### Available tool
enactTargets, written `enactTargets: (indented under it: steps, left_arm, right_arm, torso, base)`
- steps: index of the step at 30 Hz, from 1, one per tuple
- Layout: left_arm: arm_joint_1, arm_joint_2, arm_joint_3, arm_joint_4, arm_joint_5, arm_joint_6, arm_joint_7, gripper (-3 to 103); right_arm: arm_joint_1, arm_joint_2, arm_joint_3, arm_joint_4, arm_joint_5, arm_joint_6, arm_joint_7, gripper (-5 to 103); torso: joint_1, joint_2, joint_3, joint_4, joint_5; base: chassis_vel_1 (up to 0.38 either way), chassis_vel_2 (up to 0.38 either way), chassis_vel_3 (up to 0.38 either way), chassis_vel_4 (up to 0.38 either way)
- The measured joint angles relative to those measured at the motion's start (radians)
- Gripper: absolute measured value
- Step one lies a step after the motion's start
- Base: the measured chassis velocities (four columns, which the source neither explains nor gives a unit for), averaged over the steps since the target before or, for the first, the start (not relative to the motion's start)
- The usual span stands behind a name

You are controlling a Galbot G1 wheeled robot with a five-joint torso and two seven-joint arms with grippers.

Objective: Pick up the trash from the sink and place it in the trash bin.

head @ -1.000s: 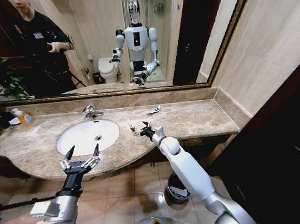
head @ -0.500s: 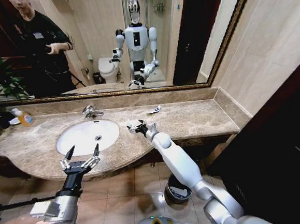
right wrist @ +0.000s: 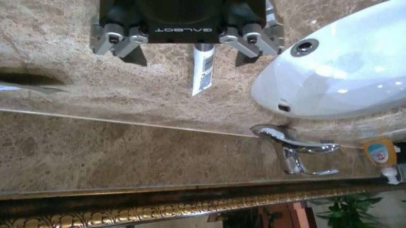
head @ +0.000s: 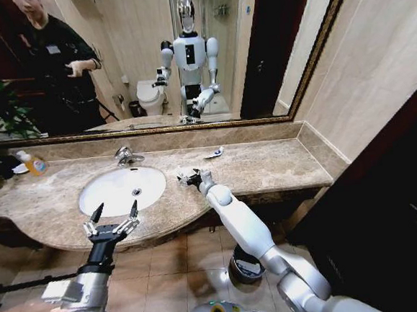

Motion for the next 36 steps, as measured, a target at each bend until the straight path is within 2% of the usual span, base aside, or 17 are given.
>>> enactTargets:
  steps: [2,5,7,8,10,13,14,16,17,18,30,32,33,34,35,36]
  left_arm:
    - [0.000,0.000,0.000,0.000,0.000,0.000,0.000,100]
    - [0.000,0.000,0.000,0.000,0.000,0.000,0.000,100]
    - [0.000,0.000,0.000,0.000,0.000,0.000,0.000,100]
    - [0.000,0.000,0.000,0.000,0.000,0.000,0.000,100]
    - [0.000,0.000,0.000,0.000,0.000,0.000,0.000,100]
    - [0.000,0.000,0.000,0.000,0.000,0.000,0.000,100]
    - [0.000,0.000,0.000,0.000,0.000,0.000,0.000,100]
    - [0.000,0.000,0.000,0.000,0.000,0.000,0.000,100]
    - [0.000,0.000,0.000,0.000,0.000,0.000,0.000,100]
    - [0.000,0.000,0.000,0.000,0.000,0.000,0.000,100]
    - [0.000,0.000,0.000,0.000,0.000,0.000,0.000,100]
    - [0.000,0.000,0.000,0.000,0.000,0.000,0.000,100]
    - [0.000,0.000,0.000,0.000,0.000,0.000,0.000,100]
    - [0.000,0.000,0.000,0.000,0.000,0.000,0.000,100]
    - [0.000,0.000,0.000,0.000,0.000,0.000,0.000,100]
    - [0.000,0.000,0.000,0.000,0.000,0.000,0.000,100]
  right_arm:
    - [-0.002,0.000,0.000,0.002,0.000,-0.001,0.000,90]
    - [-0.007,0.000,0.000,0.008,-0.004,-0.002,0.001,74]
    - [-0.008,0.000,0.000,0.009,-0.005,-0.002,0.001,74]
    - [-0.010,-0.001,0.000,0.012,-0.008,-0.002,0.000,63]
    - [-0.011,-0.002,-0.001,0.015,-0.009,-0.002,-0.002,63]
    - [-0.015,-0.005,-0.001,0.020,-0.012,-0.002,-0.006,47]
    - [-0.015,-0.005,-0.001,0.020,-0.012,-0.002,-0.006,47]
    - [-0.017,-0.008,-0.003,0.026,-0.013,-0.001,-0.007,36]
    - [-0.019,-0.011,-0.005,0.030,-0.013,-0.002,-0.007,36]
    - [-0.021,-0.014,-0.009,0.034,-0.013,-0.003,-0.008,25]
    - [-0.028,-0.024,-0.023,0.062,-0.014,-0.039,-0.015,18]
    - [-0.029,-0.024,-0.023,0.064,-0.015,-0.039,-0.015,28]
    - [-0.029,-0.024,-0.023,0.064,-0.015,-0.039,-0.015,28]
    - [-0.030,-0.026,-0.023,0.065,-0.016,-0.039,-0.015,35]
    - [-0.030,-0.027,-0.023,0.065,-0.016,-0.039,-0.014,35]
    - [-0.030,-0.029,-0.025,0.066,-0.016,-0.039,-0.014,40]
  torso:
    - [0.000,0.000,0.000,0.0000,0.0000]
    - [0.000,0.000,0.000,0.0000,0.0000]
    - [0.000,0.000,0.000,0.0000,0.0000]
    - [0.000,0.000,0.000,0.0000,0.0000]
    - [0.000,0.000,0.000,0.0000,0.0000]
    - [0.000,0.000,0.000,0.0000,0.0000]
    - [0.000,0.000,0.000,0.0000,0.0000]
    - [0.000,0.000,0.000,0.0000,0.0000]
    - [0.000,0.000,0.000,0.0001,0.0000]
    - [0.000,0.000,0.000,0.0000,0.0000]
    - [0.000,0.000,0.000,0.0000,0.0000]
    - [0.000,0.000,0.000,0.0000,0.0000]
    - [0.000,0.000,0.000,0.0000,0.0000]
    - [0.000,0.000,0.000,0.0000,0.0000]
    - [0.000,0.000,0.000,0.0000,0.0000]
    - [0.000,0.000,0.000,0.0000,0.0000]
  base:
    - [0.000,0.000,0.000,0.000]
    - [0.000,0.000,0.000,0.000]
    - [0.000,0.000,0.000,0.000]
    - [0.000,0.000,0.000,0.000]
    - [0.000,0.000,0.000,0.000]
    - [0.000,0.000,0.000,0.000]
    - [0.000,0.000,0.000,0.000]
    - [0.000,0.000,0.000,0.000]
    - [0.000,0.000,0.000,0.000]
    - [0.000,0.000,0.000,0.000]
    - [0.000,0.000,0.000,0.000]
    - [0.000,0.000,0.000,0.000]
    - [0.000,0.000,0.000,0.000]
    - [0.000,0.000,0.000,0.000]
    - [0.000,0.000,0.000,0.000]
    - [0.000,0.000,0.000,0.000]
